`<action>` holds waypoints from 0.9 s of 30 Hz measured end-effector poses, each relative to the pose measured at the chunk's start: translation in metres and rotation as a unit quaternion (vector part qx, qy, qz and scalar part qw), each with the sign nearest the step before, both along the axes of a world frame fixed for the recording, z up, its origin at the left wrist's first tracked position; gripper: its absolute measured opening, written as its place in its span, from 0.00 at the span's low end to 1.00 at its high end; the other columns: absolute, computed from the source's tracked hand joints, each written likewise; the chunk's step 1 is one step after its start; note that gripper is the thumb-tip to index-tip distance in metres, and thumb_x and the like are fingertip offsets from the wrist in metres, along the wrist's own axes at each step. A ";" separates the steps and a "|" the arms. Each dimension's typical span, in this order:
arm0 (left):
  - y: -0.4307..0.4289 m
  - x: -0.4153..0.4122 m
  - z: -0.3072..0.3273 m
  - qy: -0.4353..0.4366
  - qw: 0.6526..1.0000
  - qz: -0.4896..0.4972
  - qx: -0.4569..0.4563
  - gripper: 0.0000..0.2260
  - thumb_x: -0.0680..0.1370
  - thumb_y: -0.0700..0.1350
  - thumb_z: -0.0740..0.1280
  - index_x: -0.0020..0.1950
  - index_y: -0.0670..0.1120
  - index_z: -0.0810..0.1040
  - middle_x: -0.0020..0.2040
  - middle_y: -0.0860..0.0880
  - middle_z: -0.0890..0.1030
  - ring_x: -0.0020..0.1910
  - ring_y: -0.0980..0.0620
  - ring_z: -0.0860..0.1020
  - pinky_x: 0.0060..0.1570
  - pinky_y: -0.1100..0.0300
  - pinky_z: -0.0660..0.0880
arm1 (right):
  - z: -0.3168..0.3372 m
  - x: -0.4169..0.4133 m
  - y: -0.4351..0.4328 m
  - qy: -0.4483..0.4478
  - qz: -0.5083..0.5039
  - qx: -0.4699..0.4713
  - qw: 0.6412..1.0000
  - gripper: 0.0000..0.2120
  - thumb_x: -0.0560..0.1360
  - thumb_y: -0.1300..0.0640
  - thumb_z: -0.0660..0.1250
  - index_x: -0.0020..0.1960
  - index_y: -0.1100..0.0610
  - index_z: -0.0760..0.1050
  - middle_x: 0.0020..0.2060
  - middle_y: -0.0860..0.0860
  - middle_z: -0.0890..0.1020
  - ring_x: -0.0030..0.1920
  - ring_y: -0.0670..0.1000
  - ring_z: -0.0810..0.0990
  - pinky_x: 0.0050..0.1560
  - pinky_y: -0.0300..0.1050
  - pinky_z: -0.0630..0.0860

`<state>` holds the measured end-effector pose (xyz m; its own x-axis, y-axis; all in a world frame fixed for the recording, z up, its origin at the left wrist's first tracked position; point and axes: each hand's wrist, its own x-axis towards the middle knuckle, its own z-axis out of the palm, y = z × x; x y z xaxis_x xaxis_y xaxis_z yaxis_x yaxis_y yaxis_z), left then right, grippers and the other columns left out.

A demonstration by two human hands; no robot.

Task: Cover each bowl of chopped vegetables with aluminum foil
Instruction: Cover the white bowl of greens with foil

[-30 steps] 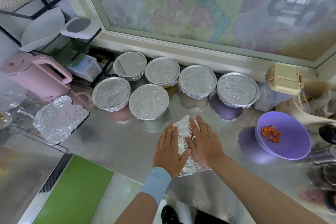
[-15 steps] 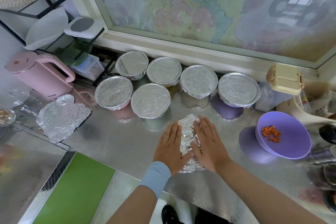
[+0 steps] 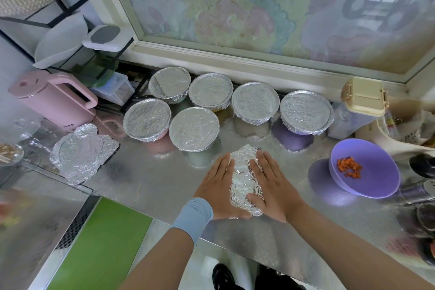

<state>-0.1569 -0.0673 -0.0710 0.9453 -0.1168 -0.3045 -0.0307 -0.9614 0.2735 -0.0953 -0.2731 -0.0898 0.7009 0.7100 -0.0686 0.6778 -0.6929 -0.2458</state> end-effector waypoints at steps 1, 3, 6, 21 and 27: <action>0.002 0.001 0.002 0.003 1.000 0.000 -0.006 0.65 0.59 0.77 0.67 0.79 0.47 0.35 0.78 0.53 0.30 0.75 0.55 0.28 0.77 0.54 0.39 | 0.001 -0.001 -0.002 -0.005 0.002 0.001 1.000 0.42 0.77 0.34 0.56 0.78 0.63 0.56 0.79 0.61 0.47 0.79 0.61 0.43 0.76 0.61 0.56; 0.003 0.003 0.005 0.008 1.000 -0.004 -0.012 0.65 0.58 0.75 0.70 0.79 0.48 0.36 0.78 0.54 0.32 0.76 0.55 0.30 0.77 0.55 0.40 | 0.001 -0.003 -0.006 -0.015 0.008 0.002 1.000 0.43 0.77 0.33 0.56 0.78 0.63 0.56 0.79 0.62 0.47 0.79 0.62 0.44 0.75 0.61 0.57; 0.002 0.003 0.005 0.000 1.000 0.004 -0.017 0.66 0.57 0.75 0.70 0.79 0.48 0.36 0.78 0.55 0.33 0.76 0.54 0.32 0.77 0.55 0.41 | -0.002 -0.008 -0.008 -0.008 -0.013 0.001 1.000 0.44 0.76 0.32 0.56 0.78 0.62 0.56 0.79 0.62 0.48 0.79 0.61 0.45 0.75 0.60 0.58; -0.007 0.017 0.003 -0.109 0.984 0.116 -0.076 0.28 0.83 0.59 0.52 0.80 0.50 0.52 0.80 0.51 0.52 0.79 0.50 0.48 0.77 0.53 0.48 | 0.010 -0.025 0.031 0.108 -0.291 0.113 0.944 0.33 0.80 0.52 0.58 0.80 0.59 0.47 0.79 0.56 0.49 0.79 0.54 0.46 0.77 0.47 0.47; -0.006 0.028 -0.017 -0.075 0.977 0.130 -0.155 0.24 0.84 0.50 0.56 0.79 0.48 0.57 0.78 0.51 0.59 0.75 0.47 0.59 0.74 0.51 0.59 | 0.005 -0.021 0.043 0.149 -0.377 0.164 0.899 0.30 0.81 0.54 0.58 0.79 0.57 0.51 0.73 0.54 0.62 0.72 0.57 0.63 0.72 0.52 0.60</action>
